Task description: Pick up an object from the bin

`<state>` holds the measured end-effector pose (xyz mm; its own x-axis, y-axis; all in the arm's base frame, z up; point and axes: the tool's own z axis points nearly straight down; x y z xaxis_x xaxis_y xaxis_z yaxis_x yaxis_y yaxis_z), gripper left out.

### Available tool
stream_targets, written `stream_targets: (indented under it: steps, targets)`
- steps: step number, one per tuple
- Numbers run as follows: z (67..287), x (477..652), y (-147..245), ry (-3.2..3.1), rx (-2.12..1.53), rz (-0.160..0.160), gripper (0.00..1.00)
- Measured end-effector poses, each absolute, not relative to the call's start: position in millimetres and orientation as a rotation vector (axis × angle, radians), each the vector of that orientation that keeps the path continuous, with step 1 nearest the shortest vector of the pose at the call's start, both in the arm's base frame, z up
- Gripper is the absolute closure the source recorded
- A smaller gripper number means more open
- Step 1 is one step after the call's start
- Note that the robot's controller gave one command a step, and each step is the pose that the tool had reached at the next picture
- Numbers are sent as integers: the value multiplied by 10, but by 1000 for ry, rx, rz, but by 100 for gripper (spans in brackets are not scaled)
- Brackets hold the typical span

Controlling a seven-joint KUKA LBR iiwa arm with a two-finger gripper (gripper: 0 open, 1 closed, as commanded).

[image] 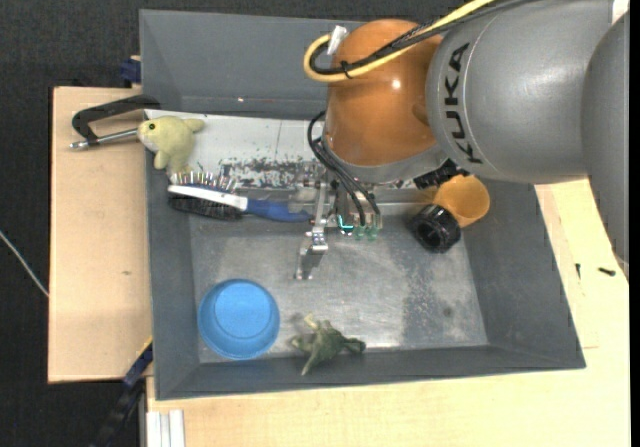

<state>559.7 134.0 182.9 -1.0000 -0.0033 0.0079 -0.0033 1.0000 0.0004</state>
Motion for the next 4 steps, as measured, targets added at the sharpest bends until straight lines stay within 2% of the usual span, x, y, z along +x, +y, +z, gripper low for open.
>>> stream_targets:
  steps: [1, 2, 3, 4]
  targets:
    - [788, 5898, 1255, -3118, -346, -8, 0]
    - [786, 6016, 1400, -3041, -729, 13, 0]
    - [765, 6050, 1347, -3057, -739, 14, 100]
    - [756, 5599, 619, -3045, -815, -11, 100]
